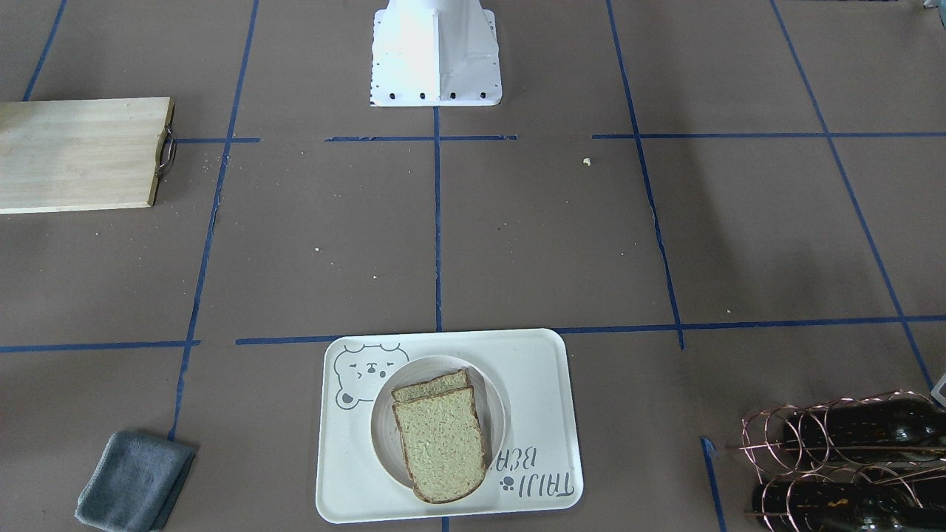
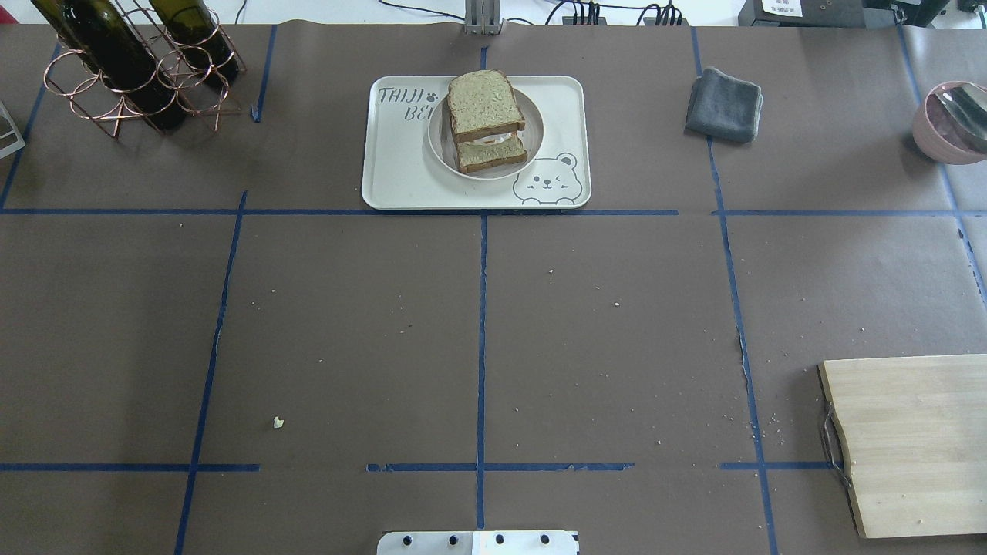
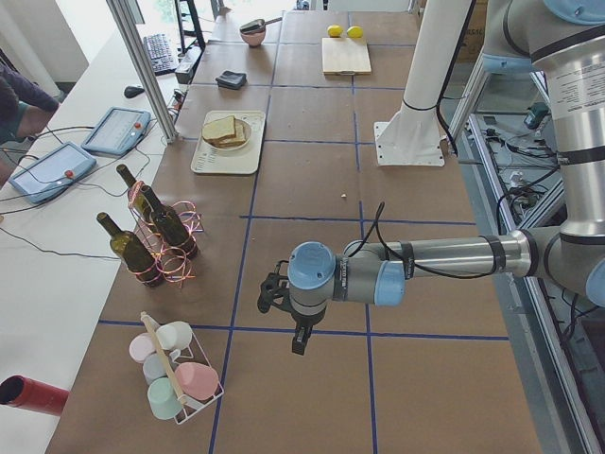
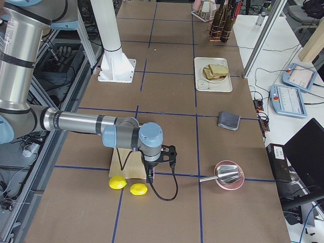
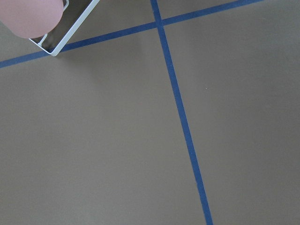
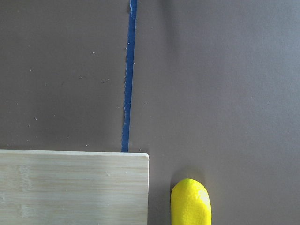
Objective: Make sandwich and place on tray
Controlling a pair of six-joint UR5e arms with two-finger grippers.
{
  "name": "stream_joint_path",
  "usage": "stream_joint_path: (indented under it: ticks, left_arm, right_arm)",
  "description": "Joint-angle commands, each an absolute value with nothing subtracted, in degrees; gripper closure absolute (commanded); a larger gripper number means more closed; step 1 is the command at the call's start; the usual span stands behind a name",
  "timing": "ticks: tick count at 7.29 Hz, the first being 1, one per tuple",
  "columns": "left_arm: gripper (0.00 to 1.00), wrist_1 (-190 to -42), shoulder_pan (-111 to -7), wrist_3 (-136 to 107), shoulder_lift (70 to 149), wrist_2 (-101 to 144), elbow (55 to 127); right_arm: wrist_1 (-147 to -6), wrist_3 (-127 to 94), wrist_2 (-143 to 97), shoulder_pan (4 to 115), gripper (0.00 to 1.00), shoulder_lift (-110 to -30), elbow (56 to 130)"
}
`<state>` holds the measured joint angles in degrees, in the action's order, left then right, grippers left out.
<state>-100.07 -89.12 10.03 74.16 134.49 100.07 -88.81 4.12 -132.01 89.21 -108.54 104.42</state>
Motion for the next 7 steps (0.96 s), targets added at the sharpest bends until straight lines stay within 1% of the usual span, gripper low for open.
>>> stream_joint_path:
  ticks: [1, 7]
  left_arm:
    - [0.00, -100.19, -89.12, 9.93, 74.09, 134.56, 99.84]
    - [0.00, -100.28, -88.95, 9.84, 74.53, 134.65, 98.09]
  right_arm:
    - [-88.86, 4.13, -131.92, 89.21, 0.00, -108.54, 104.24]
    - [-88.77, 4.04, -132.01, 89.21, 0.00, -108.63, 104.33]
